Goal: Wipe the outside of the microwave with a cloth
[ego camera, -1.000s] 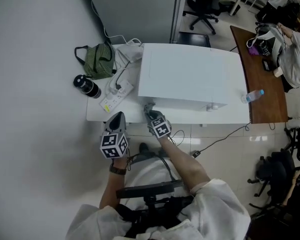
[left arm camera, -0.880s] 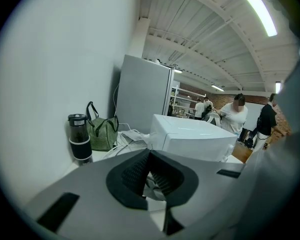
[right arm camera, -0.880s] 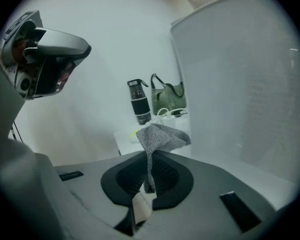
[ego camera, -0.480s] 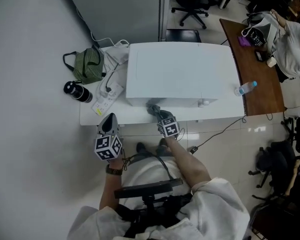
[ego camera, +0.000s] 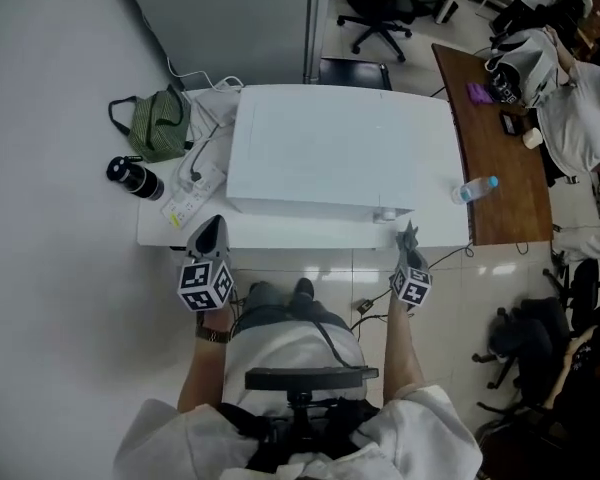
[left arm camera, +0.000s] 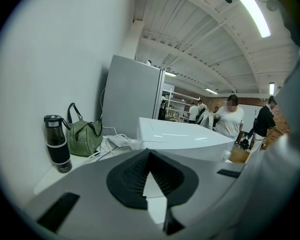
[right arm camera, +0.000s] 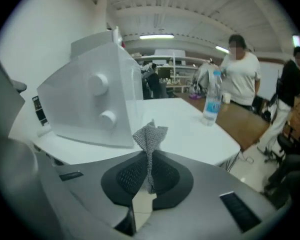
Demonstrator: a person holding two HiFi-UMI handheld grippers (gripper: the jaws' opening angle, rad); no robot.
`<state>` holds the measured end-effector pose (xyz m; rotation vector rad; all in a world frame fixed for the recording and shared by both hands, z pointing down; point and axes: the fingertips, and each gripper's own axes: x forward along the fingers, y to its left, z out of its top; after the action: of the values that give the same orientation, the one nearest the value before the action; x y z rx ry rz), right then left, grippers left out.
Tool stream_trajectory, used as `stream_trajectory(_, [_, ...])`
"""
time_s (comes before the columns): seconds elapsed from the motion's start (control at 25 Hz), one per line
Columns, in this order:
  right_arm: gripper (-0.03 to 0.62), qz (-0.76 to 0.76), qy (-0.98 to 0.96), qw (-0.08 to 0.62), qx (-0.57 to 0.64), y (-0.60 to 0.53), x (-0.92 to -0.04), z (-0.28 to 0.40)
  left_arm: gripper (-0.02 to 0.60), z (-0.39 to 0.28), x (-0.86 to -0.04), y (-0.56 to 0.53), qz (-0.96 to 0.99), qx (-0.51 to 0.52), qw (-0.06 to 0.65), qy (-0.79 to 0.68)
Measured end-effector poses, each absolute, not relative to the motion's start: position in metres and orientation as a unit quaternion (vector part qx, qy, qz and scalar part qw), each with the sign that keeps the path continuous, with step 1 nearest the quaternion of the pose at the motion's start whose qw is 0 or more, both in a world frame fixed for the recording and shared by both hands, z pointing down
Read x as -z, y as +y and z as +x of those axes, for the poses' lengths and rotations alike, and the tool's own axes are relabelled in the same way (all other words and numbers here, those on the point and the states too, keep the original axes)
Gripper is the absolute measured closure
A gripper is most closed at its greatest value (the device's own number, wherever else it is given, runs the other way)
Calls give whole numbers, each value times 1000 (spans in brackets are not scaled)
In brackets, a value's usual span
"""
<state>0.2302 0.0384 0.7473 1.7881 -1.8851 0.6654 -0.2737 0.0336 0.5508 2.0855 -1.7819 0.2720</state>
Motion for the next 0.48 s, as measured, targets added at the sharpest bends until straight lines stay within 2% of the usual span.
stream_trajectory(0.08, [571, 621, -723, 247, -173, 27, -686, 224, 557, -283, -546, 36, 731, -98, 194, -647])
stream_trajectory(0.2, [571, 537, -797, 248, -125, -10, -591, 166, 557, -306, -542, 23, 719, -97, 200, -659])
stream_trajectory(0.36, [571, 407, -869, 279, -35, -68, -482, 43, 557, -351, -528, -1, 711, -91, 190, -671])
stream_trajectory(0.48, [571, 305, -894, 328, 24, -102, -438, -72, 557, -397, -519, -20, 711, -73, 184, -674])
